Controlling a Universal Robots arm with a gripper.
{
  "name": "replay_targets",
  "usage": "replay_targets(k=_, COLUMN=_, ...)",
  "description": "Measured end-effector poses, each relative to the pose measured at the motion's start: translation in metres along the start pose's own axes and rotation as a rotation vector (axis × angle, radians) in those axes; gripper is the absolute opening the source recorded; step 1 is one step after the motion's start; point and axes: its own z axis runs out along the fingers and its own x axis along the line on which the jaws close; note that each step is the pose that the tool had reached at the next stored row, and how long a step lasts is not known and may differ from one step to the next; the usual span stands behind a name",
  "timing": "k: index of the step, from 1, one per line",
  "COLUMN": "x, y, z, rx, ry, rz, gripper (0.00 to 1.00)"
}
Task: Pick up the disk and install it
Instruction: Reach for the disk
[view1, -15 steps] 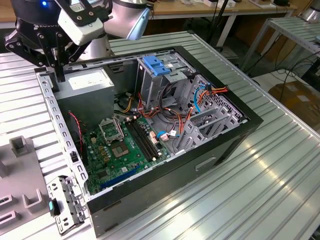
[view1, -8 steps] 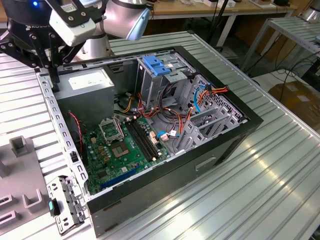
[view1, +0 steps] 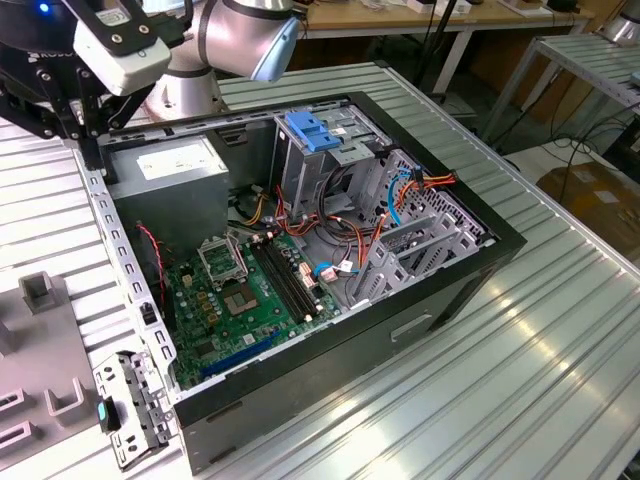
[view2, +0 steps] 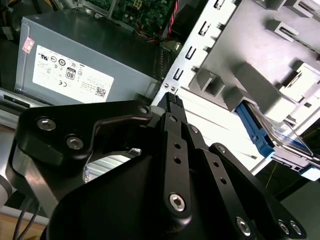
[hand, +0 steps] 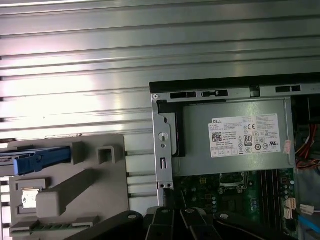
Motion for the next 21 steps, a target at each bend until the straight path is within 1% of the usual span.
replay_targets(k=4, x=0.0078, y=-0.0003, z=0.0000, rx=0.0000, ry=0.0004, rz=0.000, gripper=0.11)
replay_targets(k=6, x=0.0128, y=-0.0002, z=0.0000, rx=0.0001, ry=0.0007, rz=0.000, gripper=0.11)
replay_targets(k=7, x=0.0164, y=0.0000, z=0.0000, rx=0.0001, ry=0.0009, rz=0.000, gripper=0.11)
replay_targets(k=9, x=0.0209, y=0.0006, z=0.0000, rx=0.0001, ry=0.0013, rz=0.000, gripper=0.11)
replay_targets(k=10, x=0.0248, y=0.0020, z=0.0001, rx=0.0001, ry=0.0020, rz=0.000, gripper=0.11)
replay_targets(k=14, x=0.0308, y=0.0054, z=0.0001, rx=0.0003, ry=0.0041, rz=0.000, gripper=0.11)
replay_targets(k=18, x=0.0376, y=0.0102, z=0.0004, rx=0.0004, ry=0.0052, rz=0.000, gripper=0.11)
replay_targets(k=20, x=0.0426, y=0.0133, z=0.0005, rx=0.0005, ry=0.0058, rz=0.000, gripper=0.11)
replay_targets(k=21, x=0.0461, y=0.0153, z=0.0005, rx=0.0006, ry=0.0062, rz=0.000, gripper=0.11)
